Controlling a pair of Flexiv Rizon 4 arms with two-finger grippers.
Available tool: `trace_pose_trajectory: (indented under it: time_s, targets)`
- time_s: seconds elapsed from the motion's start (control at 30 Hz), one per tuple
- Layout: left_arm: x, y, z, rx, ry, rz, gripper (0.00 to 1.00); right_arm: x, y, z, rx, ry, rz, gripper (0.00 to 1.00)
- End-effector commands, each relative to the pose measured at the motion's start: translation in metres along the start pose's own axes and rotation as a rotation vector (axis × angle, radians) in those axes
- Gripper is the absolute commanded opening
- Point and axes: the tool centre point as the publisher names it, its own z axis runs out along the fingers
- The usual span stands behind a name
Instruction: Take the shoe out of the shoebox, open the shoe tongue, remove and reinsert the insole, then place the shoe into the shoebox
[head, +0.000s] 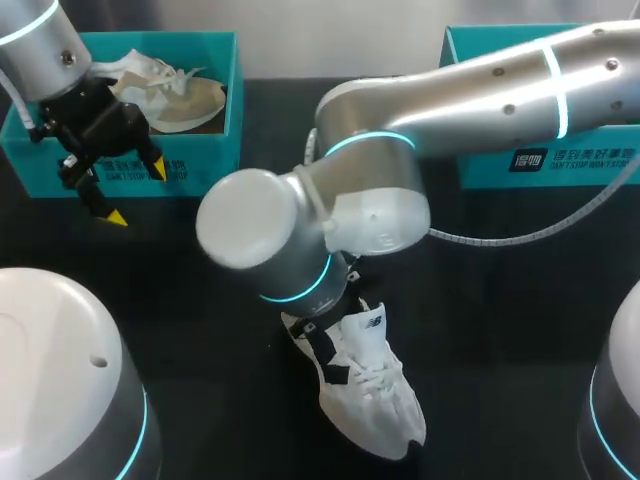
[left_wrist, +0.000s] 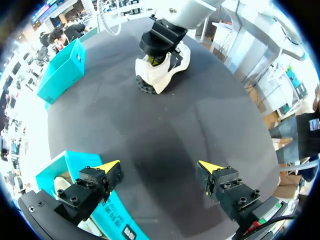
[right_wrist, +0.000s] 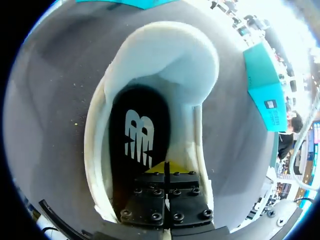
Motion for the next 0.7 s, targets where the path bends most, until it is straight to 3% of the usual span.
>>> trace_pose_trajectory:
  time_s: [0.03,0.33,0.7]
  targets:
    - [0.001,0.000,0.000,-0.003,-0.001,0.000,1.00,-0.004,0.003,-0.007,-0.010,0.104,-0.009,0.00]
    - [0.001,0.000,0.000,-0.003,-0.001,0.000,1.00,-0.002,0.012,-0.020,-0.044,-0.019,-0.055,0.00]
    - [0.001,0.000,0.000,-0.003,-0.001,0.000,1.00,0.000,0.019,0.022,-0.079,0.000,-0.064,0.00]
